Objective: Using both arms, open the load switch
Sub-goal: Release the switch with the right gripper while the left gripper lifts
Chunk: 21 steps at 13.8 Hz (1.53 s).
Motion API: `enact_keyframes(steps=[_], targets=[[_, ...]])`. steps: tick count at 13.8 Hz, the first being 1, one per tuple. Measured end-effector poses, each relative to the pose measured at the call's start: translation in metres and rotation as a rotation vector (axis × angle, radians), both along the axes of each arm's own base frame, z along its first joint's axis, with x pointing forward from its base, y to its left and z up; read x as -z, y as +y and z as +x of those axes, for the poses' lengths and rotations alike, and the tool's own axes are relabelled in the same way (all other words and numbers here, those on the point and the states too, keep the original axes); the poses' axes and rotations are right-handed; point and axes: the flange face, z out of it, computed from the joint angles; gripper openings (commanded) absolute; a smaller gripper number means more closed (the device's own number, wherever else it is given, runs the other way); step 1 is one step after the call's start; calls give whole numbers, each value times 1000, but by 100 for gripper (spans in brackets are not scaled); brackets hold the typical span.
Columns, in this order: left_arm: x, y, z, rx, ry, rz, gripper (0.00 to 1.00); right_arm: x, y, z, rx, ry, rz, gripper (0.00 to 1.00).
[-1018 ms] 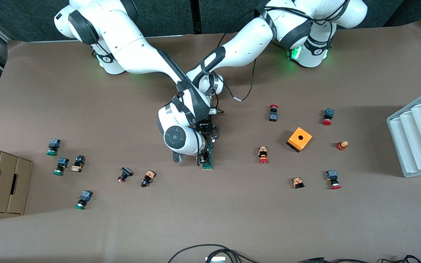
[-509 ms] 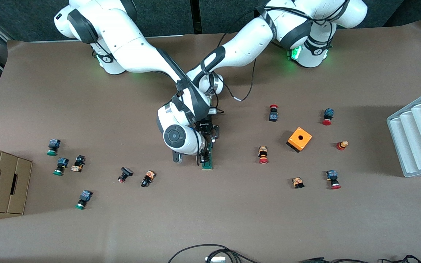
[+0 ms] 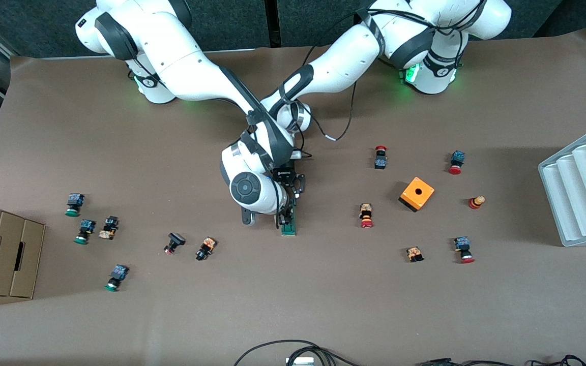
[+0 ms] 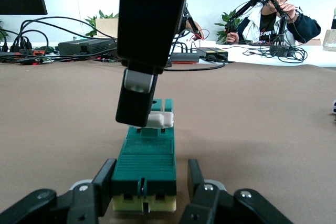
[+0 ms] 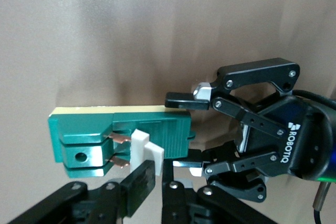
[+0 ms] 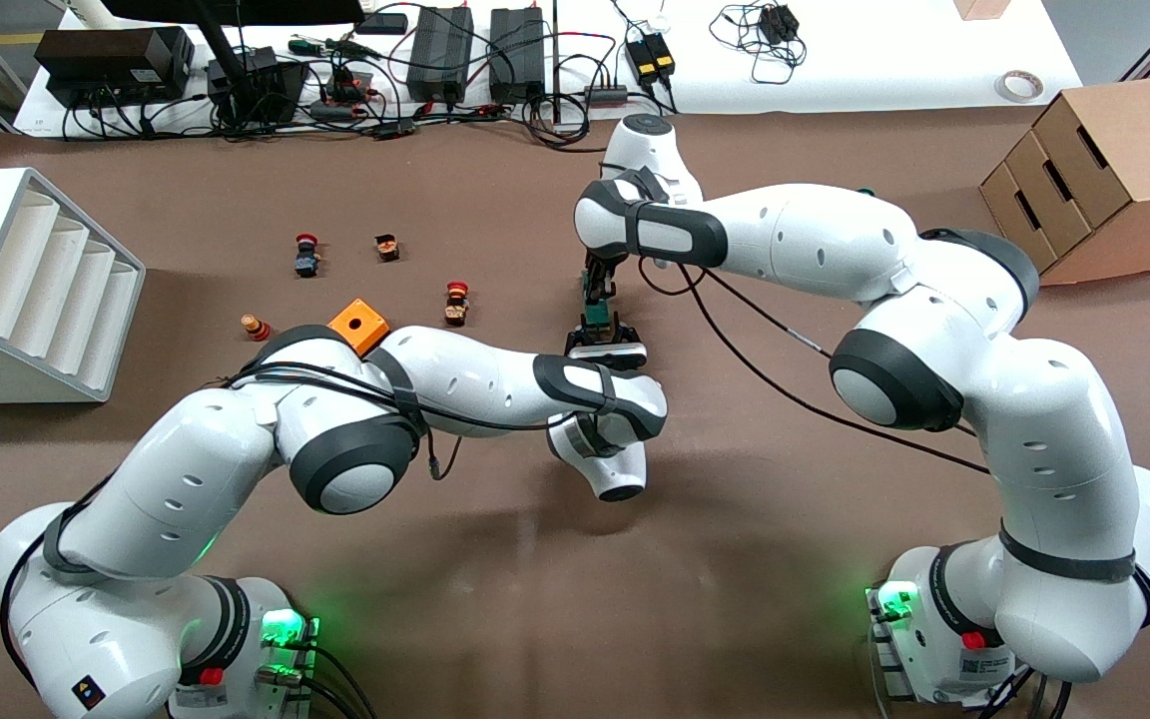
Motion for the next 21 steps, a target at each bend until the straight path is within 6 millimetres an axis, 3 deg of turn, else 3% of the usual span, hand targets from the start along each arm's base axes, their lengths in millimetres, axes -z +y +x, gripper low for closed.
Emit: enact_keyframes(steps=[10, 12, 13, 14, 15, 18, 21], targets=[[1, 0, -1, 1, 1, 2, 61, 7, 0, -5, -10, -16, -13, 16], [1, 0, -1, 1, 1, 2, 61, 5, 0, -4, -10, -20, -12, 43], [1, 0, -1, 1, 1, 2, 61, -2, -1, -2, -6, -25, -7, 69], [1, 0, -1, 1, 1, 2, 68, -12, -4, 2, 1, -37, 2, 82], [1, 0, -1, 2, 1, 2, 100, -28, -11, 10, 15, -52, 14, 95], [1, -2, -5, 8, 2, 3, 100, -93, -54, 42, -4, -95, 53, 98], [0, -3, -4, 8, 0, 1, 100, -160, -115, 63, -186, -159, 48, 98]])
